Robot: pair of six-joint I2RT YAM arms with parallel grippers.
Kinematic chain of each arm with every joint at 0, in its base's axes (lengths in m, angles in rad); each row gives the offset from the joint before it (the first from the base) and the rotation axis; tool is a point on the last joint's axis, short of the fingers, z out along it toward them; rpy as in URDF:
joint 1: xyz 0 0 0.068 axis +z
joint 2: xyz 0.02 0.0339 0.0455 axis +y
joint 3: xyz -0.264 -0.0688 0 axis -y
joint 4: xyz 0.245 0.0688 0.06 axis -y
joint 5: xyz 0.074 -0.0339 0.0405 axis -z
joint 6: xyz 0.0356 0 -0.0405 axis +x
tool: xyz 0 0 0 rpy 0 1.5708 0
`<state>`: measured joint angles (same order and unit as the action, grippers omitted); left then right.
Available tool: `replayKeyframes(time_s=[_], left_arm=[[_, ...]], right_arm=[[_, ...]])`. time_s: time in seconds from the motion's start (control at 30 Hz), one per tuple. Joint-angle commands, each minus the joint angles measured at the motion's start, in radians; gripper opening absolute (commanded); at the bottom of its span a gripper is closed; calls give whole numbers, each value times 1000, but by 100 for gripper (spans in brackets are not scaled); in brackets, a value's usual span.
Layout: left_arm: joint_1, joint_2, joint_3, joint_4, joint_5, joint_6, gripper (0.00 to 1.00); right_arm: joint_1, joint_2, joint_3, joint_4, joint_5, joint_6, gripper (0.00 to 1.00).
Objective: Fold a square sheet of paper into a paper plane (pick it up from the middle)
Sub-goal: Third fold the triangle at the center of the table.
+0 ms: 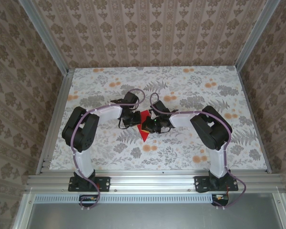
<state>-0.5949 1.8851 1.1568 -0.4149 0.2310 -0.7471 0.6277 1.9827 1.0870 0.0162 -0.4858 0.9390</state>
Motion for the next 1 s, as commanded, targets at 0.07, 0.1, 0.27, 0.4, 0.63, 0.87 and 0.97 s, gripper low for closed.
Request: replayKeyframes(time_s=[0.07,0.1,0.27,0.4,0.63,0.87,0.97], left_arm=[[-16,42,-7,-44,-7,23,9],[-16,42,-6,-44,-8,24,9],[-17,40,-5,-44,-7,23,9],[-17,36,2,-46,-9,25,9],[-14,37,25,-58,-7,32,9],[-9,32,43,-66,-4,37,9],[-8,30,41,-62,3,38,9]], right_arm=[[3,26,18,-7,44,5,12],[3,28,18,-6,44,5,12],[3,29,17,-17,41,-3,21],[3,28,2,-26,44,-15,34],[3,25,-19,-28,52,-32,31],[3,32,-30,-37,70,-43,13],[3,37,-33,-38,70,-42,11]])
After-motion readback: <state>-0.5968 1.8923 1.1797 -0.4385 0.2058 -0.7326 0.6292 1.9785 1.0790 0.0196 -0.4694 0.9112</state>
